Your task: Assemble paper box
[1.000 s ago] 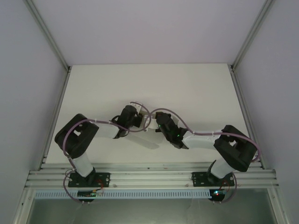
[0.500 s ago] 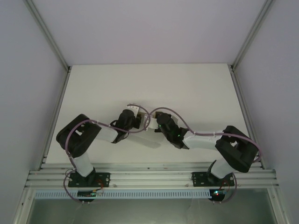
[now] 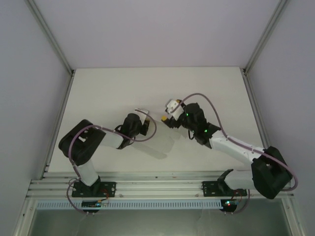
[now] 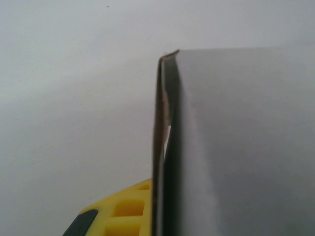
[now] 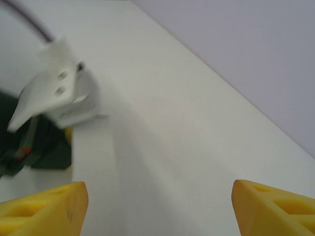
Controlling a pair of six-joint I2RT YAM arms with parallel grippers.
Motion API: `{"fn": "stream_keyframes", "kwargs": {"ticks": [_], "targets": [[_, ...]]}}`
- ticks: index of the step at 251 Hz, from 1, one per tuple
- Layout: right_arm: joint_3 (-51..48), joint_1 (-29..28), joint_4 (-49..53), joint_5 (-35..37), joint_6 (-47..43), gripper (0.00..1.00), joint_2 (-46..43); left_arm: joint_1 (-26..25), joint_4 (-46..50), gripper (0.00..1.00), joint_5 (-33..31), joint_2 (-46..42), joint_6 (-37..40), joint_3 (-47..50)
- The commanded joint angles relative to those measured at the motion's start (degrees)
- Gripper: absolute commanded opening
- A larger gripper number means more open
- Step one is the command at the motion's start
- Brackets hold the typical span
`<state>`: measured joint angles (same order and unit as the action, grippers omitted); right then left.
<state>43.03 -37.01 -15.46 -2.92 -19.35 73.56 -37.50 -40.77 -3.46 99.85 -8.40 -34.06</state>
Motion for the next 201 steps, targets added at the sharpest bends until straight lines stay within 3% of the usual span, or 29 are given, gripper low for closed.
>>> {"fn": "stream_keyframes", "kwargs": {"ticks": [1, 41, 82, 201], "targets": [[6.63, 2.23, 4.95, -4.39, 11.67, 0.76, 5.00, -0.18, 3.95, 0.00, 2.68, 0.60, 0.16, -0.78], [9.59, 3.22, 5.99, -7.41, 14.27, 0.73, 11.66, -0.16, 4.97, 0.10, 2.77, 0.47, -0.50, -1.42], [11.88, 1.90, 8.68, -5.29, 14.25, 0.69, 17.38, -0.15, 5.80, 0.22, 2.56, -0.61, -0.83, -1.47], [9.00, -1.00, 12.12, -1.83, 10.54, 0.66, 22.00, -0.16, 7.80, 0.33, -1.13, -4.31, 1.73, -3.46]]}}
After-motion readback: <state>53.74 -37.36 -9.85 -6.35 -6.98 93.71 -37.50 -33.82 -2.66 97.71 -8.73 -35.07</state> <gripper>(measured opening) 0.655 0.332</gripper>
